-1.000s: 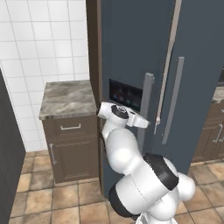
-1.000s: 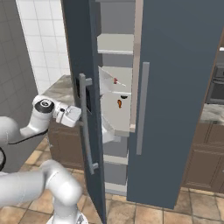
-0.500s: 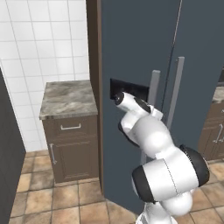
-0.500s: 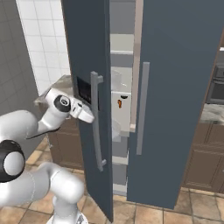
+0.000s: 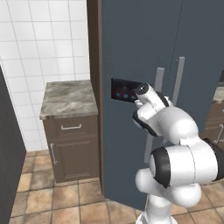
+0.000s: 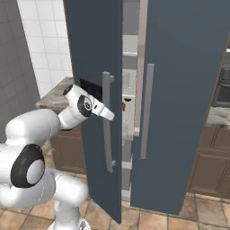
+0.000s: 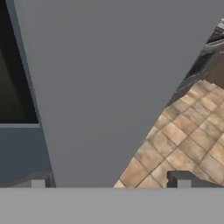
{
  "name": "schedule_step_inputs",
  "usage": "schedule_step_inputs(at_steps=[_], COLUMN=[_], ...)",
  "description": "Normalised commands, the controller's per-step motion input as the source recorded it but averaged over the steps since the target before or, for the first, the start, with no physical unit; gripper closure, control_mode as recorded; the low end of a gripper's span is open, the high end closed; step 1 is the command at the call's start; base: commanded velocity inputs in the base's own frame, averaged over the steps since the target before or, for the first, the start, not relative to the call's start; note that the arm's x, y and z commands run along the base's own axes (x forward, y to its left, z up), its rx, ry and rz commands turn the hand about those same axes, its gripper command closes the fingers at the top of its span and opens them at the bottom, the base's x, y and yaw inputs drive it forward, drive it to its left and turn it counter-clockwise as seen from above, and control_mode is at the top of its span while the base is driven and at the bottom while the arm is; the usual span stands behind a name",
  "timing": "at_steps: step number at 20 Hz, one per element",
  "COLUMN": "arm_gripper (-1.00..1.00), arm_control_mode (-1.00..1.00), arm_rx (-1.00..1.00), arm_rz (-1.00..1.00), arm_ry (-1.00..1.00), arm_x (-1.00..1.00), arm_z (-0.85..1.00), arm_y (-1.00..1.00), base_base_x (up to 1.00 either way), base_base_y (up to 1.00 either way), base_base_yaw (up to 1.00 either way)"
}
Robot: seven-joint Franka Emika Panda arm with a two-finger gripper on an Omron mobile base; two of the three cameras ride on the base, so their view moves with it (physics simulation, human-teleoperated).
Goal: Store the kebab skewer in the freezer for long-term storage. Close the freezer door after placing the cooked food.
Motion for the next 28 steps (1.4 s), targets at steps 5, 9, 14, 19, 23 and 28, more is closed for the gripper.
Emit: schedule_step_inputs(at_steps=[5, 9, 14, 19, 23, 28], arm_gripper=[-1.0, -1.0, -1.0, -1.0, -1.0, -1.0], arm_control_mode=[-1.0, -1.0, -1.0, -1.0, -1.0, -1.0], arm_rx=[0.01, 0.02, 0.16, 0.27, 0.12, -0.03], arm_rz=[0.18, 0.21, 0.16, 0.08, 0.01, 0.01], arm_ry=[0.01, -0.05, -0.14, -0.01, 0.06, 0.12], arm_x=[0.15, 0.26, 0.18, 0.32, 0.23, 0.14], arm_z=[0.08, 0.05, 0.05, 0.3, 0.35, 0.12], arm_y=[-0.25, -0.02, -0.23, -0.38, -0.16, 0.0], base_base_x=[0.0, 0.0, 0.0, 0.0, 0.0, 0.0], base_base_y=[0.0, 0.0, 0.0, 0.0, 0.0, 0.0], base_base_yaw=[0.0, 0.0, 0.0, 0.0, 0.0, 0.0])
